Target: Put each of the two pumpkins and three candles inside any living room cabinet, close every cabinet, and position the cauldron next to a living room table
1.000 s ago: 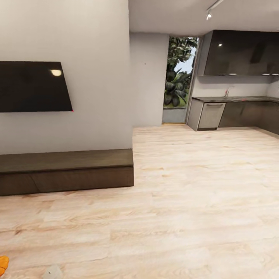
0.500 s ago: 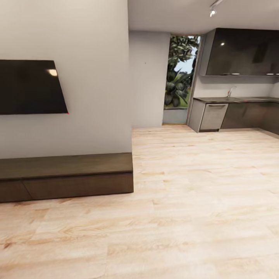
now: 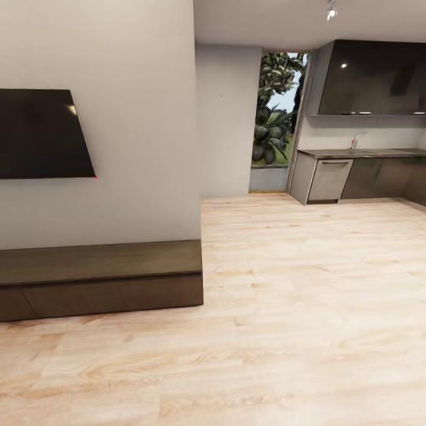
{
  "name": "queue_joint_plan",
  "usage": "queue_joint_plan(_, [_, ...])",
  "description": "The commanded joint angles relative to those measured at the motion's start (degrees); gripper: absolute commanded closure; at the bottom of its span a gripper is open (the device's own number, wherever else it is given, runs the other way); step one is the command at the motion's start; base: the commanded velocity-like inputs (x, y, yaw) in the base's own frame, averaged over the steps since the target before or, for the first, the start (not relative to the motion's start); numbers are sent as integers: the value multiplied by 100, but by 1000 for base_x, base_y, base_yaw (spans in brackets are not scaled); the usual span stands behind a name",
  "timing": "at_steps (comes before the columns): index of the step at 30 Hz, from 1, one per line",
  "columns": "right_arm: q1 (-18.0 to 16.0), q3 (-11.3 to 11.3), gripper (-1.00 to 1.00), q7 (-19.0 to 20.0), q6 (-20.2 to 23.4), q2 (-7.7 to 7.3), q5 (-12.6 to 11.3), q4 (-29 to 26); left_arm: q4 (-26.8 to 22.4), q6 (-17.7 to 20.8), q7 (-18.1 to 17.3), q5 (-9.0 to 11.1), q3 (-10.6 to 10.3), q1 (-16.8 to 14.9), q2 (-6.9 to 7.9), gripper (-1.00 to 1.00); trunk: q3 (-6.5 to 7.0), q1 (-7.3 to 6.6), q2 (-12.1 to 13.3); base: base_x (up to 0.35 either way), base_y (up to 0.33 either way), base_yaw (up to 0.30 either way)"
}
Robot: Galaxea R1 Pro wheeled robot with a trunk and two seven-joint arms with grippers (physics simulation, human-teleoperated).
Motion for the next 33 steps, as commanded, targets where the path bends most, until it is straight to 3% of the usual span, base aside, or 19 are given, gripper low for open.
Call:
queue_joint_plan(1, [1,0,-100,0,3,0,-1,0,0,0,0,0,0,0,0,-100,0,0,0,298,0,0])
queue_joint_plan(21, [0,34,-100,9,-48,25,43,0,0,-5,0,-9,0,0,-9,-100,0,0,0,294,0,2])
queue_joint_plan(33, [1,34,-100,9,-65,35,39,0,0,0,0,-9,7,0,-9,-100,0,0,0,264,24,215])
